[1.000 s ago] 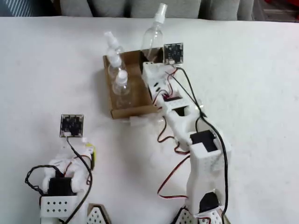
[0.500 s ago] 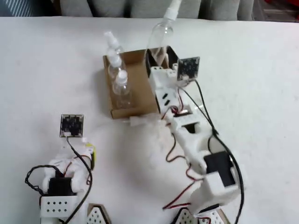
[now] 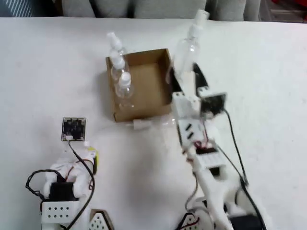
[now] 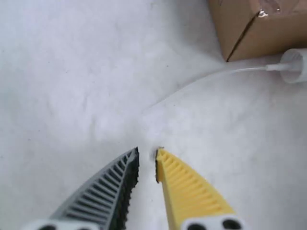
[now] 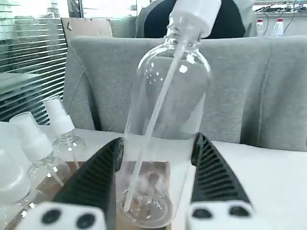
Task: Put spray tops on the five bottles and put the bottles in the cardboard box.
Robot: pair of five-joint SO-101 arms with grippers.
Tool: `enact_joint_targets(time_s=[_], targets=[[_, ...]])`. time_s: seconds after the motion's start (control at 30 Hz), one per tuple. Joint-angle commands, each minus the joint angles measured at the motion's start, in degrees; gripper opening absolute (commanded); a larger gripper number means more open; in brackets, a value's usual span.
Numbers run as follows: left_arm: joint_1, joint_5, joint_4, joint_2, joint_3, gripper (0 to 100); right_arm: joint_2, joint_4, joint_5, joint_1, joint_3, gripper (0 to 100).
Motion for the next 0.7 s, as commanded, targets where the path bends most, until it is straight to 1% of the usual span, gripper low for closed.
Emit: enact_joint_targets(time_s=[0.0, 0.2, 0.3, 0.43, 0.6, 0.67], targets=[[0.40, -0.79, -2.11, -0.57, -0.26, 8, -12.00, -0.40, 1.14, 4.70, 6.24, 1.5], [0.40, -0.79, -2.02, -0.57, -0.26, 8, -29.41, 8.57, 1.23, 13.85, 16.35, 1.5], [0.40, -0.79, -2.02, -0.48, -0.26, 8, -38.11, 12.09, 1.23, 19.82, 19.43, 1.5], [0.40, -0.79, -2.02, -0.48, -0.26, 8, -49.19, 24.13, 1.23, 28.09, 19.78, 1.5], [0.40, -0.79, -2.02, -0.48, -0.26, 8, -61.05, 37.23, 1.41, 33.01, 19.78, 1.5], [0.40, -0.79, -2.02, -0.48, -0.26, 8, -64.66, 40.84, 4.31, 33.71, 19.78, 1.5]])
